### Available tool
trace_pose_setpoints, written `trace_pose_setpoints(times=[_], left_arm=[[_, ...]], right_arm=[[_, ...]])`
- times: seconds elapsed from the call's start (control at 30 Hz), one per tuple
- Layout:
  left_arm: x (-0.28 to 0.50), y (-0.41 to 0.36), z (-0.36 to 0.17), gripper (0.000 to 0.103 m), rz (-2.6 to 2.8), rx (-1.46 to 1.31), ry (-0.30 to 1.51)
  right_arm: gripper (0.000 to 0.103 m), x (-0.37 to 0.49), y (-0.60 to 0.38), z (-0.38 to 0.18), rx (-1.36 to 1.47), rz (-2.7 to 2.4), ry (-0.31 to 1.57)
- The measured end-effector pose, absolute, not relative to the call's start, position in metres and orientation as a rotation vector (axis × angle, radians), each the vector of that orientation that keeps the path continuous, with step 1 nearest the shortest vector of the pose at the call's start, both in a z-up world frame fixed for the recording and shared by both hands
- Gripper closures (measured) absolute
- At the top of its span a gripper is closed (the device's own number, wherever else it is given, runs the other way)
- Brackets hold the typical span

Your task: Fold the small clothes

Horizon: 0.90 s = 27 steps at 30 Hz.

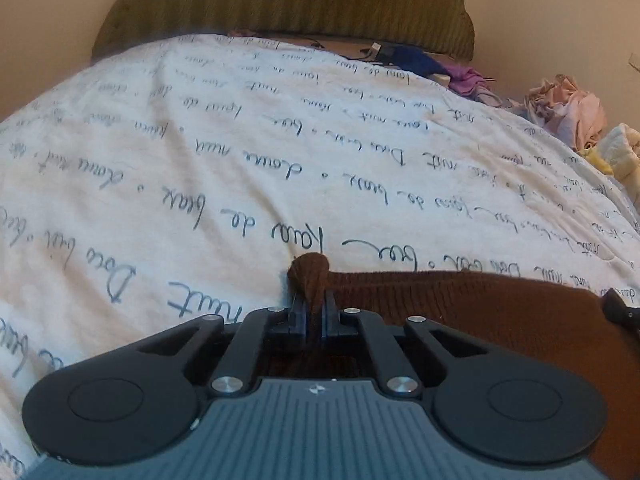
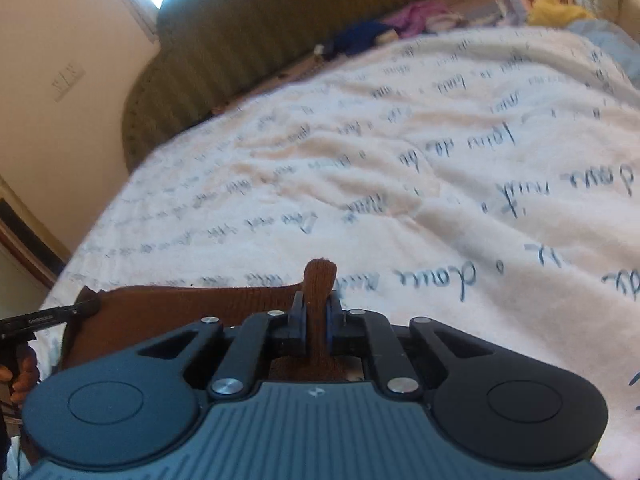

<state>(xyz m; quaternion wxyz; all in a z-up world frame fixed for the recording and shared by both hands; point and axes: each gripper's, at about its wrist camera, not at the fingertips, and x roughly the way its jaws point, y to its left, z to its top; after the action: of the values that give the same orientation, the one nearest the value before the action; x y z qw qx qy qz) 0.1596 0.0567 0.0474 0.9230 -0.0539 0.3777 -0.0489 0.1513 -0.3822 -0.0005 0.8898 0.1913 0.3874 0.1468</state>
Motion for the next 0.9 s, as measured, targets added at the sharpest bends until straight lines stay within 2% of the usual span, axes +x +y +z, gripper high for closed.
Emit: trace_pose_setpoints(times=[0.1, 0.17, 0.2, 0.23, 0.27, 0.33, 0.43, 0.53, 0.57, 0.6, 0.67, 0.8, 0.9], left_arm=[[0.148, 0.058, 0.064, 0.086, -0.095, -0.091, 0.751], [0.128, 0.057, 0.082, 0.085, -0.083, -0.074, 0.679], [0.116, 0.055, 0.092, 0.077, -0.095, -0.073, 0.64], [0.106, 0.052, 0.1, 0.066, -0.122, -0.075, 0.603], [0.1, 0.047, 0.103, 0.061, -0.144, -0.079, 0.581], [0.098, 0.027, 0.103, 0.054, -0.18, -0.069, 0.576], [0.106, -0.005, 0.077, 0.053, -0.161, 0.034, 0.624], [0.117, -0.009, 0.039, 0.048, -0.084, 0.119, 0.663], [0.115, -0.003, 0.04, 0.048, -0.093, 0.092, 0.651], [0.115, -0.001, 0.041, 0.047, -0.092, 0.086, 0.651], [0.116, 0.001, 0.04, 0.046, -0.09, 0.086, 0.656], [0.115, -0.003, 0.039, 0.044, -0.074, 0.111, 0.653], [0.115, -0.002, 0.04, 0.044, -0.074, 0.104, 0.652]], right_arm=[[0.09, 0.143, -0.387, 0.003, 0.475, 0.295, 0.794], [0.076, 0.131, -0.396, 0.017, 0.54, 0.252, 0.78], [0.072, 0.12, -0.398, 0.028, 0.552, 0.223, 0.739], [0.063, 0.108, -0.398, 0.041, 0.551, 0.212, 0.688], [0.052, 0.096, -0.393, 0.053, 0.544, 0.23, 0.641], [0.039, 0.081, -0.37, 0.068, 0.519, 0.307, 0.603], [0.039, 0.081, -0.329, 0.062, 0.417, 0.363, 0.641], [0.039, 0.096, -0.312, 0.024, 0.272, 0.248, 0.761], [0.04, 0.097, -0.312, 0.008, 0.204, 0.223, 0.758], [0.04, 0.086, -0.317, -0.002, 0.138, 0.251, 0.662], [0.04, 0.087, -0.333, 0.0, 0.263, 0.252, 0.673], [0.04, 0.078, -0.321, 0.018, 0.194, 0.182, 0.68], [0.038, 0.048, -0.303, 0.049, 0.195, 0.227, 0.576]])
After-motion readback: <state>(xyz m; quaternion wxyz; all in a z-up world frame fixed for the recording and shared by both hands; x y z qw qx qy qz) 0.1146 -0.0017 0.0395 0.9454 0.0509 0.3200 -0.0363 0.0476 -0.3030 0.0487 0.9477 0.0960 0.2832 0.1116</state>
